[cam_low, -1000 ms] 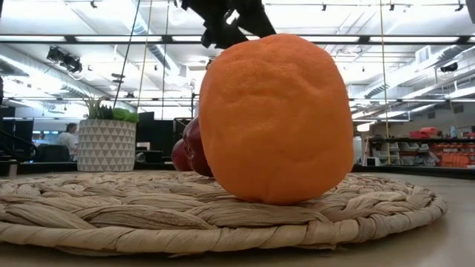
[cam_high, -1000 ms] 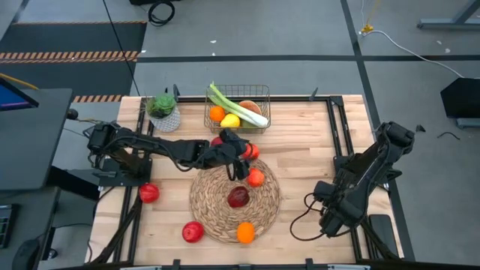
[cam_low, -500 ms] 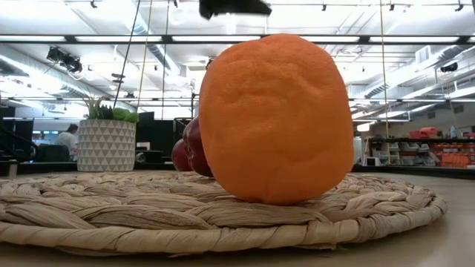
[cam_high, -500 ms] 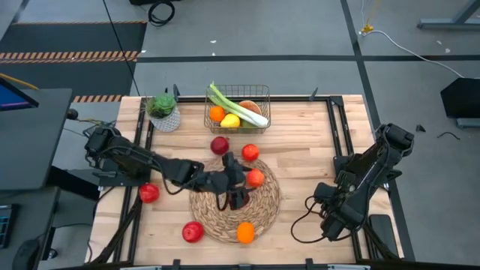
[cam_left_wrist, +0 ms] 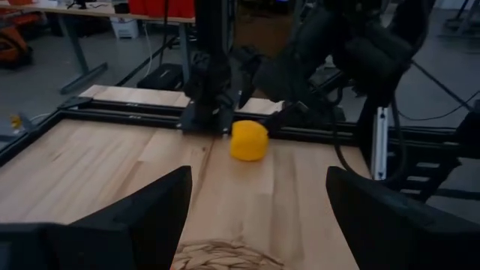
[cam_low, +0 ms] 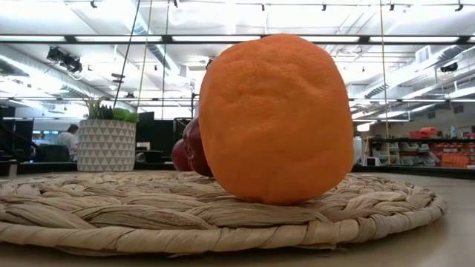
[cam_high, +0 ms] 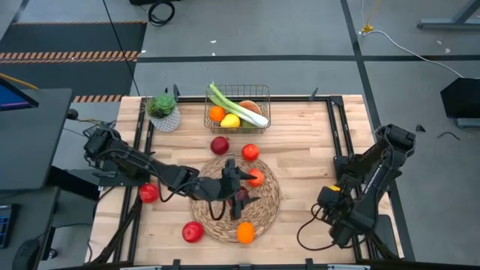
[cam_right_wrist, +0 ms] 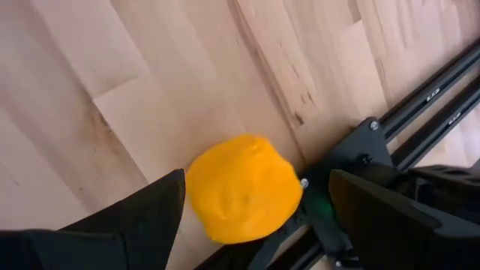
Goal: Build produce basket
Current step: Put the yellow bell pepper into the wire basket
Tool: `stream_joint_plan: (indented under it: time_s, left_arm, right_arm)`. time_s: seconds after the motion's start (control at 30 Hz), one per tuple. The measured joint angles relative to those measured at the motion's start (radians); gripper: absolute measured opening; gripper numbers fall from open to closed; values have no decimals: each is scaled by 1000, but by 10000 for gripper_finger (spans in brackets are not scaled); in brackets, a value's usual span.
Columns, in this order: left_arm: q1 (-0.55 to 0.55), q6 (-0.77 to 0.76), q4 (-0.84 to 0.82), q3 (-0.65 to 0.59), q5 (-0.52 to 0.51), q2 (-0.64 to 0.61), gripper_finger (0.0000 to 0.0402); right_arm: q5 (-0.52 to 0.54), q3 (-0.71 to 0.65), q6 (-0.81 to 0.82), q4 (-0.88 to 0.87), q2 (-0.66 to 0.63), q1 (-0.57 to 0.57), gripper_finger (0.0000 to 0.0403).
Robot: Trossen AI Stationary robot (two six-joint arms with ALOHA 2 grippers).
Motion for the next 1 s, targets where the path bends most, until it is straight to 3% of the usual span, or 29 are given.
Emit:
stream_joint_plan:
  time_s: [0.3, 0.6, 0.83, 1.0]
  left_arm:
    - [-36, -4, 43, 0, -10, 6, 314]
    - [-32, 77, 150, 0, -15, 32, 314]
    - [14, 105, 150, 0, 148, 32, 314]
    - [80, 75, 90, 0, 179, 34, 314]
  right_arm:
    - [14, 0, 244, 23, 0, 132, 336]
    - [-79, 0, 399, -6, 0, 180, 336]
    - [-36, 0, 473, -2, 0, 187, 336]
    - [-87, 0, 543, 25, 0, 187, 337]
